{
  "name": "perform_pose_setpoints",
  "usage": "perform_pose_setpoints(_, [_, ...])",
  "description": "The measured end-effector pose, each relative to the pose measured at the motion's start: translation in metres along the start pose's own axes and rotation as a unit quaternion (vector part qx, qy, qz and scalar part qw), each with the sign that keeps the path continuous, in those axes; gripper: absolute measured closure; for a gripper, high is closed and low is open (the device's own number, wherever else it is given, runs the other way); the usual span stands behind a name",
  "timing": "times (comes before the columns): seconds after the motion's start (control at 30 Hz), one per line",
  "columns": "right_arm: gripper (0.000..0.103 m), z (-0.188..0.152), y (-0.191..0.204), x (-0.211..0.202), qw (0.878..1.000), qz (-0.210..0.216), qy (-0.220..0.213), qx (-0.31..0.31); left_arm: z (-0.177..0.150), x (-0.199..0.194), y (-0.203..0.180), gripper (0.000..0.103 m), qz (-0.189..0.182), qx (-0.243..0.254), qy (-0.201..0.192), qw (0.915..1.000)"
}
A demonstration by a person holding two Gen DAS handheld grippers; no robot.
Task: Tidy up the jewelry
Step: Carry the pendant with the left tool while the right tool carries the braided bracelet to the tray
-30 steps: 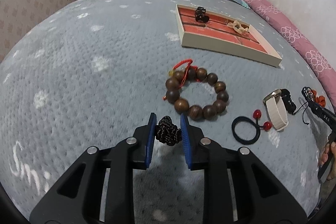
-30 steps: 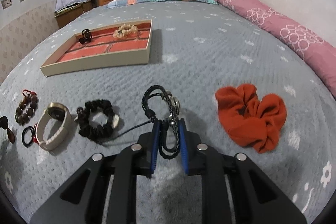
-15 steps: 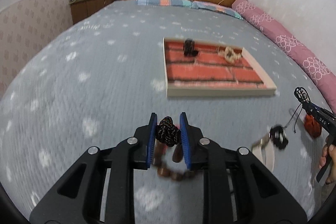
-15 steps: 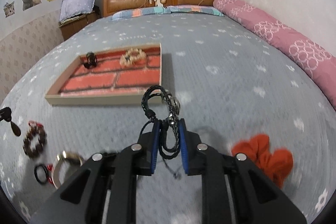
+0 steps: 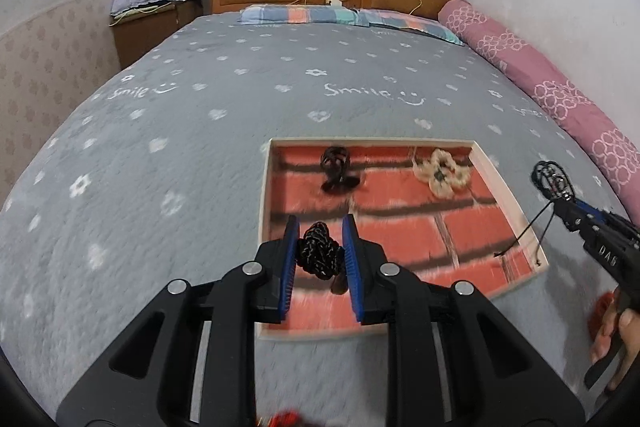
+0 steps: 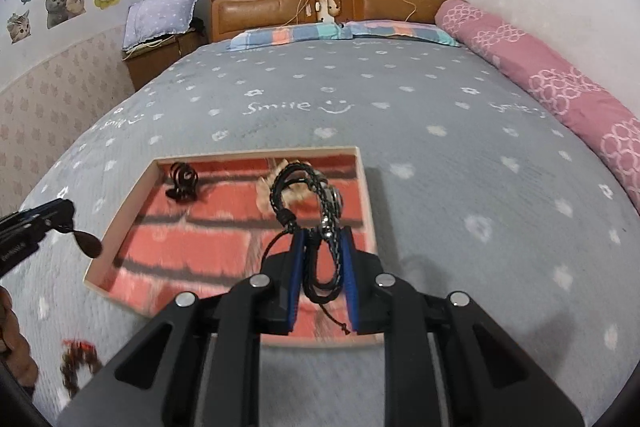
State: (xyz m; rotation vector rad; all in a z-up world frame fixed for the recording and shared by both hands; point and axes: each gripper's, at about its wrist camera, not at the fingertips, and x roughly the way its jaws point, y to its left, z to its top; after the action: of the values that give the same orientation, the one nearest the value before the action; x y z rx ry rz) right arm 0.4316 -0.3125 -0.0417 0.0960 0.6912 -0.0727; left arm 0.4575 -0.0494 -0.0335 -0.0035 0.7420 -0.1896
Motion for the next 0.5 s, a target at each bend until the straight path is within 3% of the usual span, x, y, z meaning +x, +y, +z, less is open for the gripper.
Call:
perform_pose_setpoints(0.2, [0.084,0.015,0.013,0.052,1.0,0.005,0.018,0.004,0.024,0.058,-0.015,0.082,-0.004,-0.004,0.022,0.9997])
perform_pose_setpoints(0.5, [0.084,0.018,0.016,0.119,0.998,-0.005,0.063,0.005,0.024,0.129,-0.022,0.082,0.027,0.01,0.061,0.9977])
